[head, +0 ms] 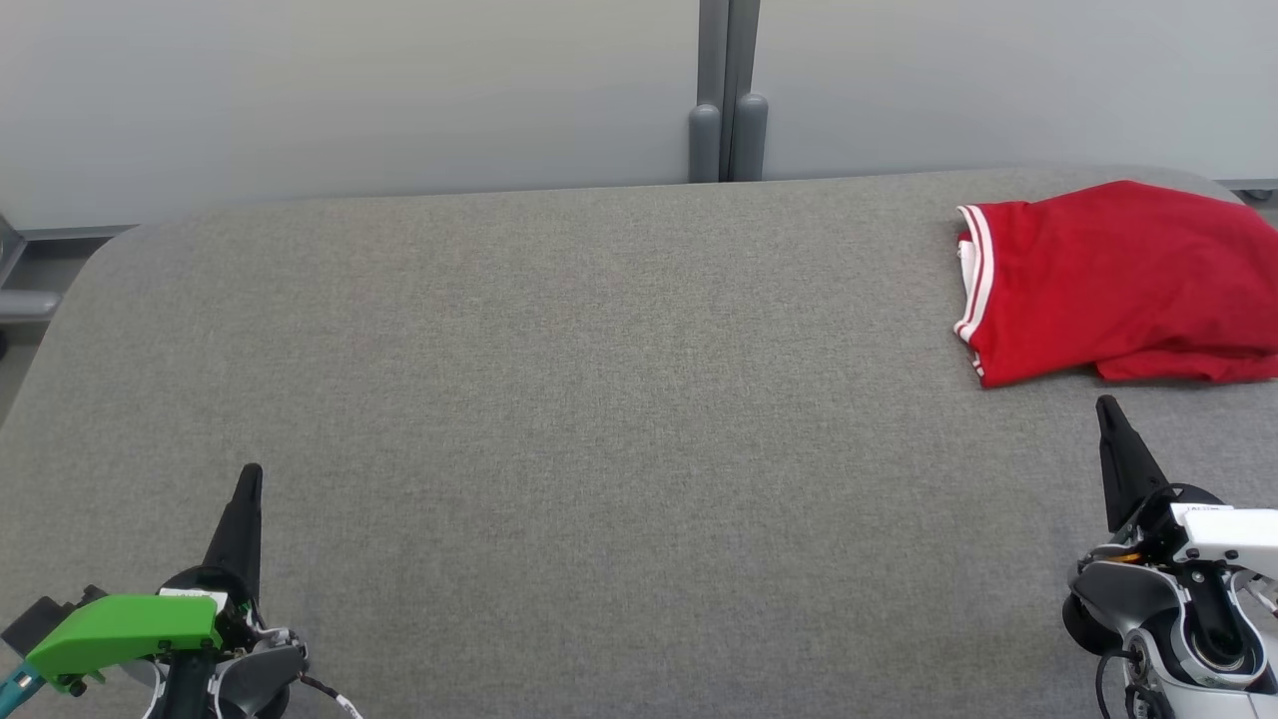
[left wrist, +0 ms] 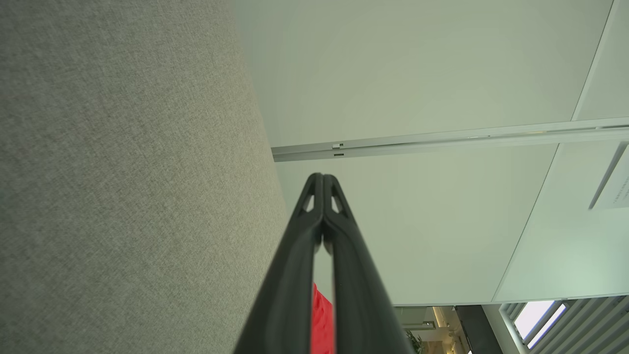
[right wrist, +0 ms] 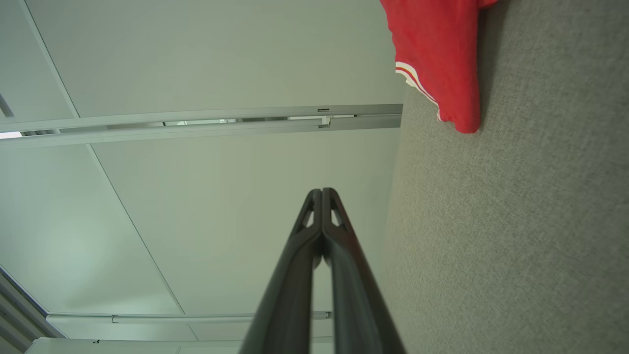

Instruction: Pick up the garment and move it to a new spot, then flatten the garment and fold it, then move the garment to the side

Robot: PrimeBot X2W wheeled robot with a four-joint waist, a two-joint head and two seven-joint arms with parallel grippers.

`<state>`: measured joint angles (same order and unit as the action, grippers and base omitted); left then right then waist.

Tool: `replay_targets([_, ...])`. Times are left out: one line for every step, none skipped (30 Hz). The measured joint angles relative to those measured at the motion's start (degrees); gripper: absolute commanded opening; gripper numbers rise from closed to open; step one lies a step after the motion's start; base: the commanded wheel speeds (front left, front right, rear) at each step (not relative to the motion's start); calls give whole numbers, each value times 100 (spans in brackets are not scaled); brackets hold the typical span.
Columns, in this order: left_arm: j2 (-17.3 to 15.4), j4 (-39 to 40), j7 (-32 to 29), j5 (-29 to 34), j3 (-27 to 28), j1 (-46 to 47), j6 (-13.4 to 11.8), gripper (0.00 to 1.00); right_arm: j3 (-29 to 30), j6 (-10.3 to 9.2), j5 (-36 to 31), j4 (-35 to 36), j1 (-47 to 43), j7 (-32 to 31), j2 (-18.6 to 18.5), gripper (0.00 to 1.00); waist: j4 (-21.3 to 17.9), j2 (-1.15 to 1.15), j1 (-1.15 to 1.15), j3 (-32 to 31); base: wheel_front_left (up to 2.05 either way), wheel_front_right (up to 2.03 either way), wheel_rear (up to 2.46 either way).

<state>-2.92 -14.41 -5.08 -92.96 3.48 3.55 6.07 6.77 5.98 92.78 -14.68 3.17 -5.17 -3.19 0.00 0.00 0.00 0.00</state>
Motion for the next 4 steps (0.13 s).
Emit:
replay_targets([0,0,0,0,0,0,0,0,0,0,0,0,0,0,0,0,0,0,0,0,0,0,0])
replay_targets([0,0,0,0,0,0,0,0,0,0,0,0,0,0,0,0,0,0,0,0,0,0,0])
replay_targets([0,0,0,0,0,0,0,0,0,0,0,0,0,0,1,0,0,0,0,0,0,0,0])
replay_targets([0,0,0,0,0,0,0,0,0,0,0,0,0,0,1,0,0,0,0,0,0,0,0])
